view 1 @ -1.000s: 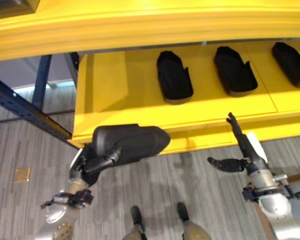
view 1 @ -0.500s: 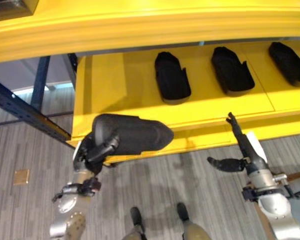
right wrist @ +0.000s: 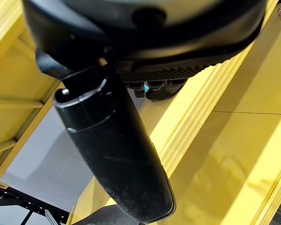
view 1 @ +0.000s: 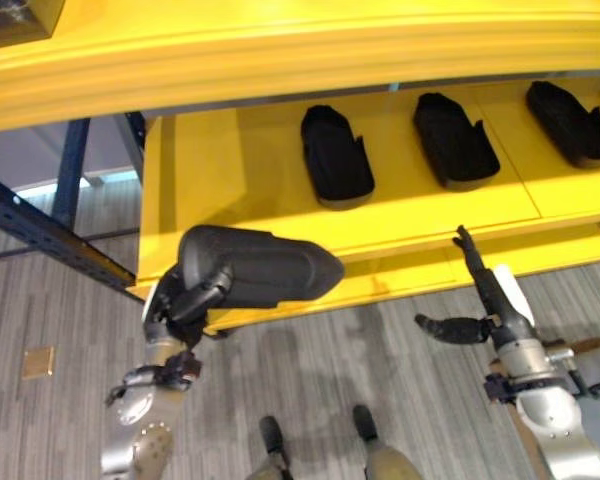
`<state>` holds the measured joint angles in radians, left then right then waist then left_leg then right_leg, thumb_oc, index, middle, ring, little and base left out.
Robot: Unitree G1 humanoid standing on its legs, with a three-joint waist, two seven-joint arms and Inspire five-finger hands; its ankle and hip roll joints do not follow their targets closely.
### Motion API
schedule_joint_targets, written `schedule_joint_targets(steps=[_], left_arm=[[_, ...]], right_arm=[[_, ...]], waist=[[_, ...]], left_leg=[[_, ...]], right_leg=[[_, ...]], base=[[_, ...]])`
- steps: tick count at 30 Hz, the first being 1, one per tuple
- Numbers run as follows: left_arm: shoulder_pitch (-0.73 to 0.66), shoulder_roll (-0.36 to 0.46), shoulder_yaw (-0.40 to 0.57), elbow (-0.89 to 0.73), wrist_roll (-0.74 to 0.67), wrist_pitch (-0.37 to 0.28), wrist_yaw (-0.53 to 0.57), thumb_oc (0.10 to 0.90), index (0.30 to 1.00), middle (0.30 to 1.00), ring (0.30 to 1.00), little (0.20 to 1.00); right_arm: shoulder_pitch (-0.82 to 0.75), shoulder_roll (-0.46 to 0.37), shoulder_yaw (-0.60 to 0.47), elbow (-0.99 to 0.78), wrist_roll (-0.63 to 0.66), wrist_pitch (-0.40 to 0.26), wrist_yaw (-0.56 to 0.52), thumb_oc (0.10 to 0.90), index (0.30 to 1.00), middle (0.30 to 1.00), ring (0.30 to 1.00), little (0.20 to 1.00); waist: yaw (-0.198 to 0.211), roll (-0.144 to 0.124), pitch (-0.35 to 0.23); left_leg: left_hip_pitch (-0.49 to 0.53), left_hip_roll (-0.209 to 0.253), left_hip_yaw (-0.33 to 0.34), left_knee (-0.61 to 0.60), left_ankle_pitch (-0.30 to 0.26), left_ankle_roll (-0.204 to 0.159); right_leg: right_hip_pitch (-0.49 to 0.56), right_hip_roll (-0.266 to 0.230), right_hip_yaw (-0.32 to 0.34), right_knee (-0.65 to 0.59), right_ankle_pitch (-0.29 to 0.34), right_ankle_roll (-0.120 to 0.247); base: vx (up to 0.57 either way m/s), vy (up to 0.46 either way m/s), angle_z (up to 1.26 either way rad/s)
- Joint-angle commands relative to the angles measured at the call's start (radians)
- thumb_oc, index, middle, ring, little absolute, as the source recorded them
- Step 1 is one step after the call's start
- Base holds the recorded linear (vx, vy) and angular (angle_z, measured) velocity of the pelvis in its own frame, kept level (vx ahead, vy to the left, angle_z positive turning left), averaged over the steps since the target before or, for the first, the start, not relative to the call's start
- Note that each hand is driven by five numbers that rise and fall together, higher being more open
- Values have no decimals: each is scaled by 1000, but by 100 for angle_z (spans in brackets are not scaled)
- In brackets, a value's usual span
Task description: Move parts from the plastic box to the shelf.
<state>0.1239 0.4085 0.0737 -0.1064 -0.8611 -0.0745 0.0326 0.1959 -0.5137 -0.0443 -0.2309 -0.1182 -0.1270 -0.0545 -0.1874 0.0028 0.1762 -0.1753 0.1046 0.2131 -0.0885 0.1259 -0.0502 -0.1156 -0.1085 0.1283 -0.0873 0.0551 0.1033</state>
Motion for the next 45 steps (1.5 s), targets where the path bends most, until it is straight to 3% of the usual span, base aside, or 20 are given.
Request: schedule_joint_targets(steps=[1,13,26,35,36,45], left_arm=[[-209,4,112,-84,-80,-219,14,400,300,300,300,300],[-201,-53,98,-89,-182,-215,16,400,300,300,300,300],[-169,-118,-27,-108,-298,-161,0,400,300,300,300,300],[-165,-114,11,-94,-249,-181,30,400,300,300,300,300],[-183,-104,53,-92,-198,-209,65,400,300,300,300,300],[-211,-105,121,-123,-139,-262,121,400,300,300,300,300]], right_arm=[[-71,-14,-65,-83,-19,-71,-51,900,1000,1000,1000,1000],[-73,-8,-58,-82,-25,-57,-56,900,1000,1000,1000,1000],[-84,-6,-43,-92,-36,-24,-77,900,1000,1000,1000,1000],[-88,-10,-45,-91,-45,-17,-80,900,1000,1000,1000,1000],[-90,-11,-46,-88,-44,-18,-79,900,1000,1000,1000,1000],[-89,-9,-46,-94,-37,-26,-69,900,1000,1000,1000,1000]], waist=[[9,1,-70],[11,-1,-71],[4,-12,-64],[10,-18,-71],[12,-22,-74],[17,-26,-82]], left_leg=[[104,77,44,1,-72,-43],[107,75,42,1,-75,-40],[113,68,38,1,-85,-29],[113,68,42,1,-85,-29],[115,69,43,1,-86,-30],[121,69,47,1,-88,-33]], right_leg=[[87,5,-6,0,-139,6],[91,2,-6,0,-141,8],[97,-4,-5,0,-141,14],[94,-4,-3,0,-138,13],[95,-3,-3,0,-137,13],[98,-1,0,0,-139,9]], base=[[0,0,0],[0,0,0],[0,2,0],[0,0,0],[0,0,0],[0,0,0]])
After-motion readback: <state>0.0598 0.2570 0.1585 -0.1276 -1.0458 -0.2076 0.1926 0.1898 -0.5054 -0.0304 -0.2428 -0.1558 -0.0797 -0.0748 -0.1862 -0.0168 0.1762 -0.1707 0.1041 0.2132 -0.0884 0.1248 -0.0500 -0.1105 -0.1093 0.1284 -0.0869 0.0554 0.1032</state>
